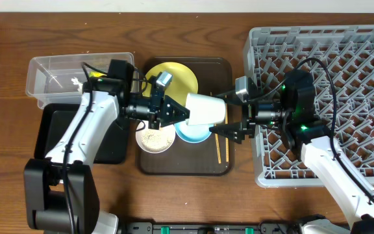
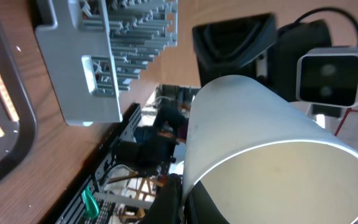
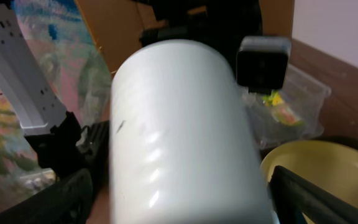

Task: Sort waste into correct bins and load items into the dishwasher rack
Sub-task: 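Lift the cup and hand it from the left gripper to the right gripper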

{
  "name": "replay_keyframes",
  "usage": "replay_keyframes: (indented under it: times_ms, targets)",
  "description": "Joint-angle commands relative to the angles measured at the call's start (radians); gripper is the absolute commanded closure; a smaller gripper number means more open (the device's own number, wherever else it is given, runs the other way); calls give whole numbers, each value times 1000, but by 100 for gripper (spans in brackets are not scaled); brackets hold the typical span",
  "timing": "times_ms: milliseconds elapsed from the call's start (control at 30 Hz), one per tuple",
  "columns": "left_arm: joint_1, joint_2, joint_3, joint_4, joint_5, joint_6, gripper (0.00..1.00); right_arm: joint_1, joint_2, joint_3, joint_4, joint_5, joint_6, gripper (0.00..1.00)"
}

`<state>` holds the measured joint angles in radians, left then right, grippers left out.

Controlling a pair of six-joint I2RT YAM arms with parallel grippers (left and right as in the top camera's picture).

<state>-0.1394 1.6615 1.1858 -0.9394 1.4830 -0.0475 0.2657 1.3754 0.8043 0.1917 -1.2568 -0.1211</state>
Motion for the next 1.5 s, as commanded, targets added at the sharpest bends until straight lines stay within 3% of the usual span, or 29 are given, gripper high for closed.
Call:
replay_keyframes:
  times_ms: [0,233,367,867,1067,1133,1167,1233,1467]
  targets:
    - [-25,5,-3,-5,21,18,94,9,4,18,16,3,-7,12]
    - [-31,5,-3,-5,21,17,94,10,4,18,14,2,-7,18]
    - [-31,5,-3,-5,21,17,94,10,4,18,14,2,-7,27]
    - [-31,5,-3,-1,-18,17,90,10,4,18,10,2,-6,44]
    - [-30,5,-3,6,-129,17,86,10,4,18,6,3,65,53]
    - [-29,5,-3,12,-205,17,83,10,4,18,5,3,96,56]
    - [-29,5,-3,14,-264,17,76,10,4,18,1,3,117,58]
    - [-29,5,-3,13,-377,9,71,10,4,18,-13,4,143,62]
    - [11,2,7,14,-621,-21,67,10,4,18,-136,123,188,76]
